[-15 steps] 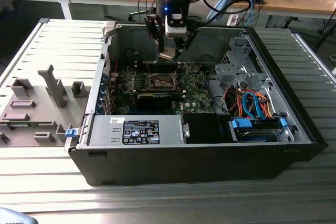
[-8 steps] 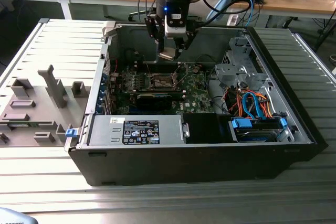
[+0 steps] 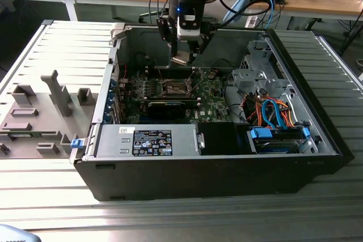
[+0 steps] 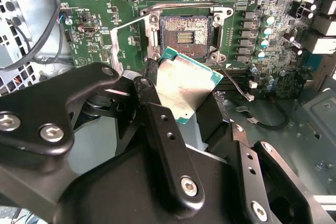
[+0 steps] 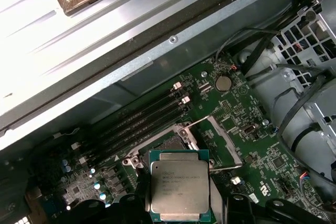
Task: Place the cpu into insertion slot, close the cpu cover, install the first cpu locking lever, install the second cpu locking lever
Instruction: 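Place the cpu into insertion slot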
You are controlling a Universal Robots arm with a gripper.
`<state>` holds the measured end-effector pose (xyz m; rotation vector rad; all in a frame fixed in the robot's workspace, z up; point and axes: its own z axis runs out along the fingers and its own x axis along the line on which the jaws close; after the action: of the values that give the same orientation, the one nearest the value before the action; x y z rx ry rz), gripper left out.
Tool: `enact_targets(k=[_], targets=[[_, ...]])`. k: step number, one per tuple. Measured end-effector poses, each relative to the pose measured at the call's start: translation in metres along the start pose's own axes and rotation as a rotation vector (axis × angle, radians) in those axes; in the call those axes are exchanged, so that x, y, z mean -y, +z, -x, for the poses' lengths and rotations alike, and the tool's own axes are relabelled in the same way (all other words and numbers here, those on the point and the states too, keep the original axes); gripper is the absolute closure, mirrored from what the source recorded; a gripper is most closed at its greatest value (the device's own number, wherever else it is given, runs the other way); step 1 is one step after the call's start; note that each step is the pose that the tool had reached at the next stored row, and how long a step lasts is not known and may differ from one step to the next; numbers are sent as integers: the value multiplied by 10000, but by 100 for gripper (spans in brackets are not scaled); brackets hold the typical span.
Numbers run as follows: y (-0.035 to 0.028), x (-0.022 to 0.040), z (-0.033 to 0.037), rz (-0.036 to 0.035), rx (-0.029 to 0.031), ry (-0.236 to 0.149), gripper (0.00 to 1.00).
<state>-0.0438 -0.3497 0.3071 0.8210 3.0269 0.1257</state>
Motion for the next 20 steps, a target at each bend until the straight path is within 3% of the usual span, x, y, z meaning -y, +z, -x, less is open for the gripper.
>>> enact_targets(k=[20], targets=[[4, 0, 0, 8, 29, 371, 46]])
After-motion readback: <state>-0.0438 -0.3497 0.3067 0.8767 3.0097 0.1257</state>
